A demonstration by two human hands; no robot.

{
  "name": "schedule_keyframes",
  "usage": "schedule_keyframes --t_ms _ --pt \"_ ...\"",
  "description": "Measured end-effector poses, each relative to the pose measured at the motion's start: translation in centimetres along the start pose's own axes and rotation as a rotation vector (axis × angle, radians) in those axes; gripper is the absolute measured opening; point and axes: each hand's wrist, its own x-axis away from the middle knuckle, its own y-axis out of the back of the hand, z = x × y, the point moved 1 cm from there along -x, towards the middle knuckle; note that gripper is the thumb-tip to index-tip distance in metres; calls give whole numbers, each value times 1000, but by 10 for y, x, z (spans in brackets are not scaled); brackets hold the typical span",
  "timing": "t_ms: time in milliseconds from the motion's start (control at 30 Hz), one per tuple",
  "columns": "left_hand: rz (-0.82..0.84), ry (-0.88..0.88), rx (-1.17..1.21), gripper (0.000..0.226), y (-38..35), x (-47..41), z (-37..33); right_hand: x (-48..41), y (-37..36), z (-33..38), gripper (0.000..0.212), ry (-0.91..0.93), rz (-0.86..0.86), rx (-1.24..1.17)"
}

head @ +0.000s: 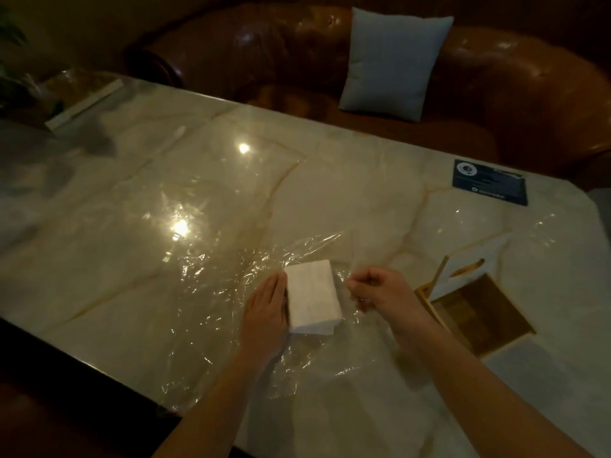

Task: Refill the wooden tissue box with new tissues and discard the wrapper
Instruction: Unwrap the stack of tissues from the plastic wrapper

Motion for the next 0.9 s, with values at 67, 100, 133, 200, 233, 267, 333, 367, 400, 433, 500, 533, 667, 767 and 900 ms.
schedule_keyframes --t_ms 67,100,133,200,233,267,333,367,400,433,500,533,667,767,900 --pt "-18 -4 -26 46 -1 0 1 0 -1 2 15 -37 70 -81" --pt "-12 1 -30 45 -1 0 1 -2 2 0 20 -93 123 -213" --pt "0 3 -31 45 -2 -1 1 -4 4 -1 27 -169 173 -358" --pt "7 -2 -37 45 -3 -2 2 -8 8 -1 26 -272 201 -434" --pt "6 -1 -37 45 -3 -3 2 -12 8 -4 20 -298 171 -355" --pt "7 0 -36 45 -3 -3 2 -15 5 -6 18 -298 118 -227" --pt "11 -5 -42 46 -3 -2 2 -20 -2 -11 24 -276 20 10" --pt "11 -9 -47 46 -3 -2 3 -22 -6 -14 28 -262 -20 102" --pt "9 -12 -55 46 -3 -1 3 -25 -8 -16 32 -227 -52 198" --pt "0 -14 -64 45 -3 -1 3 -29 -11 -18 35 -207 -83 266" --pt "-27 -14 -87 43 -2 -1 1 -35 -17 -16 36 -195 -102 335" --pt "-36 -15 -103 41 -1 -1 0 -38 -21 -16 36 -205 -100 358" --pt "-38 -37 -160 44 3 0 -4 -45 -33 -17 4 -241 -49 202" --pt "-20 -47 -186 45 3 1 -4 -45 -39 -11 36 -274 23 195" --pt "59 -53 -245 46 1 3 -3 -46 -43 -5 41 -304 76 176"
